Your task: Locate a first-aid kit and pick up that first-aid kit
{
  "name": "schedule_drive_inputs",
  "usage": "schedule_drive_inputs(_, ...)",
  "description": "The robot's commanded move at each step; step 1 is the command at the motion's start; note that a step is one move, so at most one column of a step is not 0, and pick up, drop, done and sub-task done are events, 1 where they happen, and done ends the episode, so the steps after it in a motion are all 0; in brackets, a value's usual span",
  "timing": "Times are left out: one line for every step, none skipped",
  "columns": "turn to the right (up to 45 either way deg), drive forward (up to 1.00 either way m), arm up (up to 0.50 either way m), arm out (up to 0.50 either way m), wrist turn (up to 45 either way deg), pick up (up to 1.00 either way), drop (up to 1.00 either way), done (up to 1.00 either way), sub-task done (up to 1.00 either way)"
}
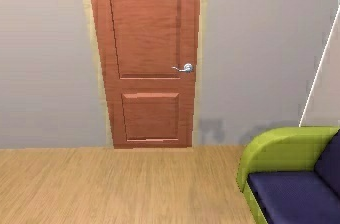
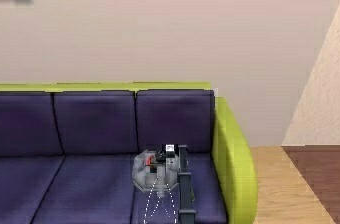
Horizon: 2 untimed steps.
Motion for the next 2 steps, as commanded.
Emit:
schedule_drive_inputs(0.0, 0.00, 0.00, 0.00, 45.0, 0.00, 0.00, 0.00, 0.00)
schedule_drive_inputs(0.0, 0.00, 0.00, 0.00, 45.0, 0.00, 0.00, 0.00, 0.00)
